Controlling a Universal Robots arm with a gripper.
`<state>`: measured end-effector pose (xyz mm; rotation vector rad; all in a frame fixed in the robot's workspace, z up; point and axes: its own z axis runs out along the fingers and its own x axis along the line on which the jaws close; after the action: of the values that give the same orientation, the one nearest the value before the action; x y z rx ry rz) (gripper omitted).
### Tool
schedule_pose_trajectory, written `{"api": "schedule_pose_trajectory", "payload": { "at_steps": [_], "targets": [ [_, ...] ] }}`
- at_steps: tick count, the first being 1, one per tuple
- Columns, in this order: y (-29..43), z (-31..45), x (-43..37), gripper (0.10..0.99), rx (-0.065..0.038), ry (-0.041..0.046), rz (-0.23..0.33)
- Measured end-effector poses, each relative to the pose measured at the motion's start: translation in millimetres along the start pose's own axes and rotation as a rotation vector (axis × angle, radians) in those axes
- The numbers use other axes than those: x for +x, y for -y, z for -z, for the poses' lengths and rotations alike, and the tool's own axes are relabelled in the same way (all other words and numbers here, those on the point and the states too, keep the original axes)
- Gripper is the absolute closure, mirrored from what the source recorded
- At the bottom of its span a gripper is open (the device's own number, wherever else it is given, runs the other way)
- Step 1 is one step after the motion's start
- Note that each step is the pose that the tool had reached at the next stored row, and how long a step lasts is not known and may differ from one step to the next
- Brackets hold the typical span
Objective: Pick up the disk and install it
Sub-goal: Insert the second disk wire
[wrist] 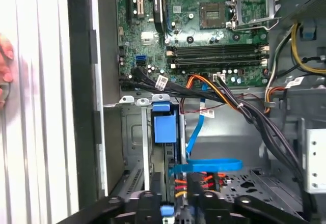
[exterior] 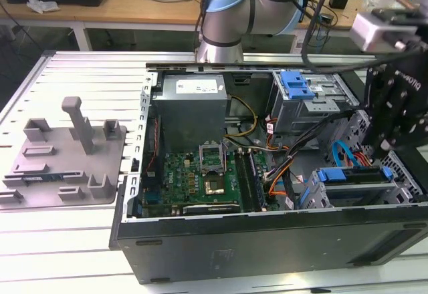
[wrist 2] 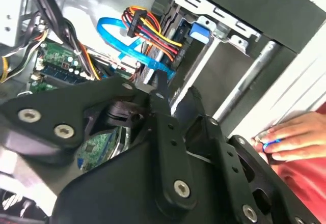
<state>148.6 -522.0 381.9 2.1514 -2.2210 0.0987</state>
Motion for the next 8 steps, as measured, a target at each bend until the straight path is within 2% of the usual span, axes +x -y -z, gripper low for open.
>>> {"api": "schedule_pose_trajectory", "payload": {
  "at_steps": [4,8],
  "targets": [
    [0.0,1.1,-0.2,0.98,0.0,-0.0032,0.0],
    [0.0,1.0,-0.3,0.98,0.0,-0.0039,0.0]
  ]
}}
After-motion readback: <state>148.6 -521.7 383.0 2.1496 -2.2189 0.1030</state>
